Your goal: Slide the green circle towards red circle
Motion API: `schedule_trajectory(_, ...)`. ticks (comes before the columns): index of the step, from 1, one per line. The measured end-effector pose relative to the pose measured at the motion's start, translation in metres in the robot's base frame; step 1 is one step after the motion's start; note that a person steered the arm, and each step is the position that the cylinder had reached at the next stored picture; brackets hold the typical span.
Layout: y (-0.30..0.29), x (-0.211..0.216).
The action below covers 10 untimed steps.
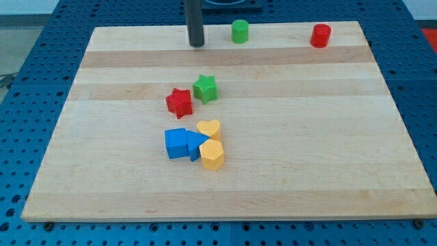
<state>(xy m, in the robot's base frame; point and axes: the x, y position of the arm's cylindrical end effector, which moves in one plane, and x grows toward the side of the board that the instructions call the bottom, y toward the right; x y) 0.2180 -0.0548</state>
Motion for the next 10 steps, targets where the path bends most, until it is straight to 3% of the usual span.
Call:
schedule_trajectory(1,0.015,-0.017)
schedule_trajectory(3,0.053,-0.006)
schedule_trajectory(6,0.198,-0.003)
schedule_trajectory(7,0.200,-0.004)
schedule_trajectory(8,0.165,-0.010)
schedule_trajectory(10,0.139,0.014)
